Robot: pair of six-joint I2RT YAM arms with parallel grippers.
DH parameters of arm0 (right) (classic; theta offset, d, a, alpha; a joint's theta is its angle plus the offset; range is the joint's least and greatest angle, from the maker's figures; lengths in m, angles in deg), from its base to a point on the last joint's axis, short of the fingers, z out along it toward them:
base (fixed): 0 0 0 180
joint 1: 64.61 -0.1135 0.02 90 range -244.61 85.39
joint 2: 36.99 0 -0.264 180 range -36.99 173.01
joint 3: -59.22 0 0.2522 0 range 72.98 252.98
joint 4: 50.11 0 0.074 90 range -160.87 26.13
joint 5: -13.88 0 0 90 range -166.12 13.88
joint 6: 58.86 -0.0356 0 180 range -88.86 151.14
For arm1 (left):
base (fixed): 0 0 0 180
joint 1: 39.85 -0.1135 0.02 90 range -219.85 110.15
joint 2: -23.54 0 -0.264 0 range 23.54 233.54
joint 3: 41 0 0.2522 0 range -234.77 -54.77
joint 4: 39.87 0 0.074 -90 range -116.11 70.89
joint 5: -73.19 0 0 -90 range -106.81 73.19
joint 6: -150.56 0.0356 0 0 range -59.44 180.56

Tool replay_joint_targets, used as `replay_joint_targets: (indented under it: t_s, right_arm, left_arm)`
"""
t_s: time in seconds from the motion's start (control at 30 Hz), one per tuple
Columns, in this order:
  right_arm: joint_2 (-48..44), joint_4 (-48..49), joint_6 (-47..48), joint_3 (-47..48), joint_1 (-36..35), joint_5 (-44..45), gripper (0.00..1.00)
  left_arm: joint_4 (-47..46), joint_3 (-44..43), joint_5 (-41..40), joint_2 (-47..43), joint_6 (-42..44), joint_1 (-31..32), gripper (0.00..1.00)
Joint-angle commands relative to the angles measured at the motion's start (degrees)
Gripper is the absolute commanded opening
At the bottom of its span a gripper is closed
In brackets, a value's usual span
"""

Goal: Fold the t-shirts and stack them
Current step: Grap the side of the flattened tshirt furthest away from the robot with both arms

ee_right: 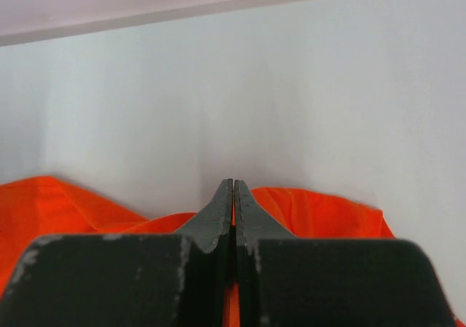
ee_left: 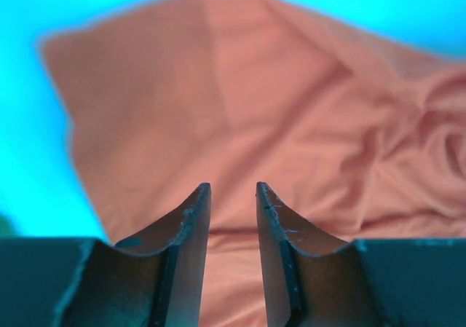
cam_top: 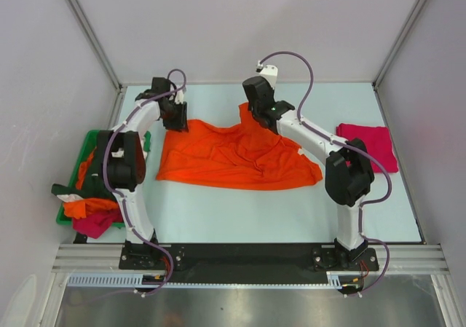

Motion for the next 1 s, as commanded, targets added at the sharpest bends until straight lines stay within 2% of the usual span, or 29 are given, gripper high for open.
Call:
replay_joint_targets:
  t_s: [0.0,0.23,0.5,0.67,0.8,0.97]
  right_arm:
    - [1.09,0.59,1.52,2.99,0.23,1.22,0.00]
    - [2.06,0.50,1.69,2.81,1.90,0.43,0.00]
    - [4.43,-0.29,1.51,5.18,4.19,-1.42,0.00]
    - [2.77,-0.55,2.13,6.24,3.32,-0.71,0.00]
    - [-2.14,-1.78,1.35,2.04,0.95,0.34,0.00]
    - [-9.36,-2.75,-1.82,-10.53,-3.89,1.57,0.00]
  left_arm:
    - [-3.04,-7.12,-6.87,1.93,-2.67,-0.60,0.38]
    - [-0.13,-15.30,-14.17,8.96,-2.50,-1.92,0.39]
    - [5.84,-22.50,-13.21,16.61,-1.00,-2.80,0.39]
    - [6.72,-21.55,-9.69,16.62,-0.82,-2.45,0.38]
    - [6.81,-21.11,-9.08,16.27,-0.74,-2.36,0.37]
    - [7.60,-20.49,-8.20,15.21,-0.30,-2.36,0.37]
